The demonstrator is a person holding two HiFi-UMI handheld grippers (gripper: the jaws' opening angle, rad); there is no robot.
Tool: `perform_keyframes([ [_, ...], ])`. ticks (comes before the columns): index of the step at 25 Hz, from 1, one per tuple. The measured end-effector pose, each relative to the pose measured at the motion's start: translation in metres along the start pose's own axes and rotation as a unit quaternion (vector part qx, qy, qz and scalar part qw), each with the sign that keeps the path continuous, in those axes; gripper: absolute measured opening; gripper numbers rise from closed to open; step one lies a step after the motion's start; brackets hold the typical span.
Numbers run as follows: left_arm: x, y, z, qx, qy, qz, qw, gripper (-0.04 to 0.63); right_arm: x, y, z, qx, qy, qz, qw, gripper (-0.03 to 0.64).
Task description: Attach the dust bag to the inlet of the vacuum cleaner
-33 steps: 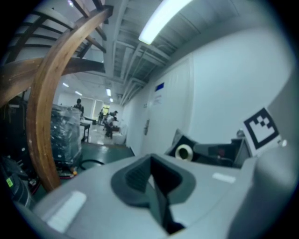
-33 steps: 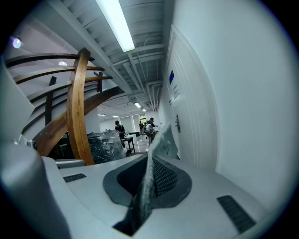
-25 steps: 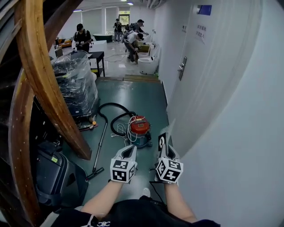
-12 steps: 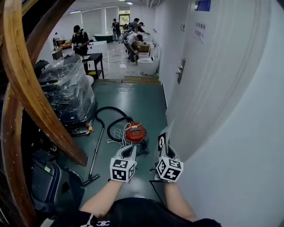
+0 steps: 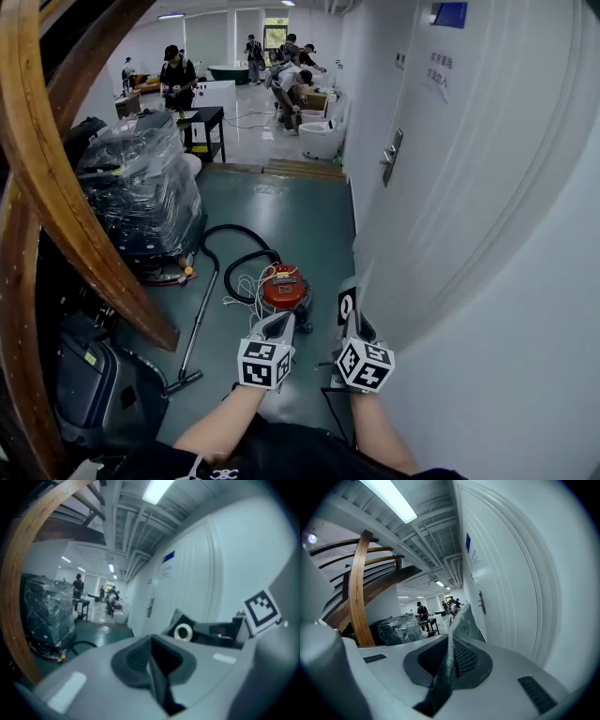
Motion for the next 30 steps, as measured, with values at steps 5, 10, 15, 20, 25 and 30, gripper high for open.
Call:
perform_keyframes([
  [5, -0.021, -0.012, -0.019, -0.018, -0.007, 0.009, 0.9998, -0.003, -0.005, -0.01, -0.024, -0.012, -0.006, 0.001, 1.0, 0.018],
  [10, -0.055, -0.006, -0.046, -0.021, -0.024, 0.014, 0.9994, -0.005, -0.014, -0.017, -0.058, -0.024, -0.026, -0.005, 0.999, 0.018],
  [15, -0.111, 0.013, -0.076, -0.024, -0.047, 0.0, 0.9986, -0.003, -0.04, -0.01, -0.113, -0.022, -0.052, -0.013, 0.998, 0.018],
  [20, -0.19, 0.041, -0.111, -0.033, -0.066, -0.005, 0.9973, -0.003, -0.076, 0.004, -0.174, -0.014, -0.083, -0.024, 0.996, 0.018],
  [25, -0.245, 0.071, -0.142, -0.042, -0.101, -0.012, 0.9939, -0.003, -0.103, 0.016, -0.215, -0.01, -0.12, -0.039, 0.992, 0.018],
  [30, -0.285, 0.079, -0.161, -0.056, -0.133, -0.016, 0.9893, -0.003, -0.121, 0.018, -0.242, -0.009, -0.16, -0.048, 0.986, 0.018],
])
Point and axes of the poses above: the fingertips, and each gripper's own axes: z backward along the fingers, x to its right, y out of its top, the point moved 9 cm from there along z, backward along the fingers, and after that the axes turned 14 degrees about -y, right-handed, at the moved point
